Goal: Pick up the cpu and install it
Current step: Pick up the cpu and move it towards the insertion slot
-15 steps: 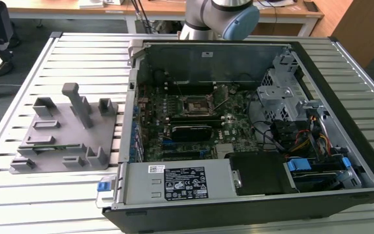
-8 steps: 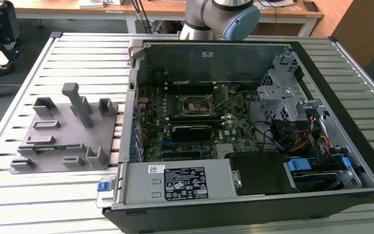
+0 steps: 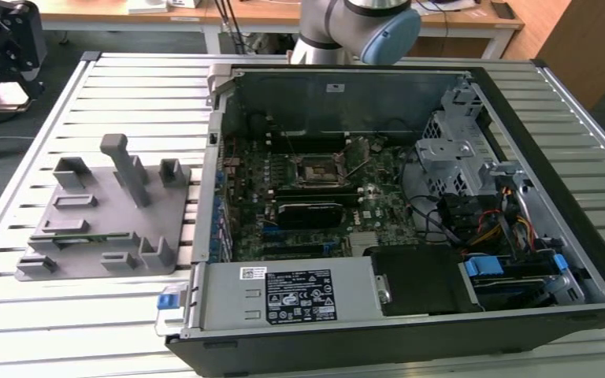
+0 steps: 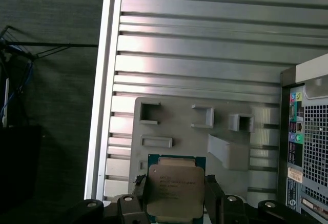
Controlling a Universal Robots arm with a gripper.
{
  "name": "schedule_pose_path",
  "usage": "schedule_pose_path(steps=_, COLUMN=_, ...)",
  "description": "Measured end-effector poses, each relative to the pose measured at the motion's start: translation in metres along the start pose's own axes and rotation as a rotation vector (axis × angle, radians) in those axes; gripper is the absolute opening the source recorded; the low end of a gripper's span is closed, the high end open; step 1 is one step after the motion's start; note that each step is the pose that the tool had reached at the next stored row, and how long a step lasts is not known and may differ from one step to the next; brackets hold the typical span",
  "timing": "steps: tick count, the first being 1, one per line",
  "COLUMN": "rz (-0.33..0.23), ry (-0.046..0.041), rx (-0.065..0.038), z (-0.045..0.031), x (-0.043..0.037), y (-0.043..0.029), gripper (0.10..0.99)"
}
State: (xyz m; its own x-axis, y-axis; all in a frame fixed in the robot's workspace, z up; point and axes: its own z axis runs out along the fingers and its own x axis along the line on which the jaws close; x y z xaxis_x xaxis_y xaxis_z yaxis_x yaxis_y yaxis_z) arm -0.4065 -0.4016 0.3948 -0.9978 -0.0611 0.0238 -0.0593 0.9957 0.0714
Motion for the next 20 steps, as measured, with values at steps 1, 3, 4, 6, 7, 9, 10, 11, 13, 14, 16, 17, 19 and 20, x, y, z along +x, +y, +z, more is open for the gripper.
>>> schedule_pose_path(steps=1, rz=0.000, ry=0.0001, rx=0.000, z=0.0000, x=-0.0019, y=0.0000, gripper=0.533)
schedule_pose_path(steps=3, rz=0.000, ry=-0.0001, rx=0.000, z=0.0000, x=-0.0060, y=-0.0001, gripper=0.533)
schedule_pose_path(steps=4, rz=0.000, ry=0.0000, rx=0.000, z=-0.0001, x=-0.0083, y=-0.0001, gripper=0.533)
schedule_pose_path(steps=6, rz=0.000, ry=0.0000, rx=0.000, z=-0.0001, x=-0.0127, y=-0.0002, gripper=0.533)
schedule_pose_path(steps=7, rz=0.000, ry=0.0000, rx=0.000, z=-0.0002, x=-0.0148, y=-0.0002, gripper=0.533)
schedule_pose_path(steps=9, rz=0.000, ry=0.0000, rx=0.000, z=-0.0002, x=-0.0178, y=-0.0001, gripper=0.533)
schedule_pose_path(steps=10, rz=0.000, ry=0.0000, rx=0.000, z=-0.0002, x=-0.0194, y=0.0000, gripper=0.533)
schedule_pose_path(steps=11, rz=0.000, ry=0.0000, rx=0.000, z=-0.0003, x=-0.0210, y=0.0000, gripper=0.533)
schedule_pose_path(steps=13, rz=0.000, ry=0.0000, rx=0.000, z=-0.0003, x=-0.0241, y=0.0001, gripper=0.533)
schedule_pose_path(steps=14, rz=0.000, ry=-0.0001, rx=0.000, z=-0.0003, x=-0.0257, y=0.0002, gripper=0.533)
schedule_pose_path(steps=16, rz=0.000, ry=0.0001, rx=0.000, z=-0.0004, x=-0.0289, y=0.0003, gripper=0.533)
schedule_pose_path(steps=17, rz=0.000, ry=0.0000, rx=0.000, z=-0.0004, x=-0.0304, y=0.0003, gripper=0.533)
schedule_pose_path(steps=19, rz=0.000, ry=0.0001, rx=0.000, z=-0.0005, x=-0.0334, y=0.0004, gripper=0.533)
schedule_pose_path(steps=20, rz=0.000, ry=0.0000, rx=0.000, z=-0.0004, x=-0.0349, y=0.0005, gripper=0.533)
